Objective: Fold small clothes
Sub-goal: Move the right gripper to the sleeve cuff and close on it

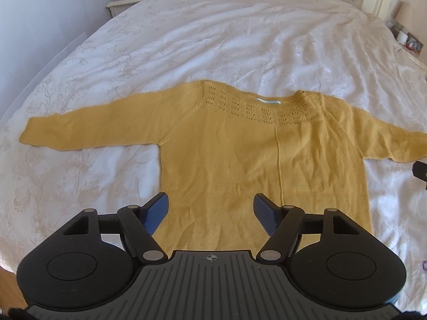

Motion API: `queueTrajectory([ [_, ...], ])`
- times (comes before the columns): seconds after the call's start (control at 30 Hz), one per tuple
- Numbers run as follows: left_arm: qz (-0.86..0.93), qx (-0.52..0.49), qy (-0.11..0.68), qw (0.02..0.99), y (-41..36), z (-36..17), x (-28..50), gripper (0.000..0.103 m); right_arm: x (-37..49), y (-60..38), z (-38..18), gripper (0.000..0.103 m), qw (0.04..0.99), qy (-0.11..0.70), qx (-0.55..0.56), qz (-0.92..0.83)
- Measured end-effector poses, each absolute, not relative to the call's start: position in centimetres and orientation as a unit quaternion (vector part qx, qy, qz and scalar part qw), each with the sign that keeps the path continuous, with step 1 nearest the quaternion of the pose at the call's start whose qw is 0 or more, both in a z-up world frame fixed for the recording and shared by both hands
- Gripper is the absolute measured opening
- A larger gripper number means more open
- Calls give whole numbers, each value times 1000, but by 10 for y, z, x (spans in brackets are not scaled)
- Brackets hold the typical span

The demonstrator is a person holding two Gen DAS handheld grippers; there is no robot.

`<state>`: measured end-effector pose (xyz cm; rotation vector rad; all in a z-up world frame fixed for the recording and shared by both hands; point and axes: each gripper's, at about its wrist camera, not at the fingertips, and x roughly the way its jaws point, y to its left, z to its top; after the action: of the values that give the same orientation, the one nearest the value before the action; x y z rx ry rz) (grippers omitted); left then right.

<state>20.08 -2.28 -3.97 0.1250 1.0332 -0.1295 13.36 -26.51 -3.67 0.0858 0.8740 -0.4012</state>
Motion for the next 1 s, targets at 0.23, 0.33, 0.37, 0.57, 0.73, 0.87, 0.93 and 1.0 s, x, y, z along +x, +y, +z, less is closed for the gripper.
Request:
queueTrajectory([
  [0.23, -44, 37, 496, 866, -43, -37, 208, 69, 153, -350, -51, 79, 872, 446, 82, -184],
  [0.33, -33, 25, 504, 863, -50, -36, 207, 69, 158, -396, -56, 78, 865, 454, 103, -189],
  [0.37, -31, 22, 509, 860, -52, -36, 207, 69, 159, -415, -58, 78, 861, 457, 112, -193],
  [0.57, -2, 14, 514, 858, -65, -31, 201, 69, 165, -510, -68, 78, 843, 461, 128, -247],
  [0.73, 13, 12, 522, 853, -74, -30, 198, 69, 170, -578, -73, 78, 834, 449, 133, -290],
  [0.87, 18, 18, 525, 851, -81, -30, 197, 69, 181, -613, -89, 78, 823, 468, 134, -294],
  [0.93, 20, 18, 526, 850, -83, -30, 197, 69, 186, -623, -102, 77, 812, 484, 145, -291],
  [1.0, 19, 18, 526, 850, -84, -31, 198, 69, 189, -630, -116, 67, 802, 500, 162, -283],
])
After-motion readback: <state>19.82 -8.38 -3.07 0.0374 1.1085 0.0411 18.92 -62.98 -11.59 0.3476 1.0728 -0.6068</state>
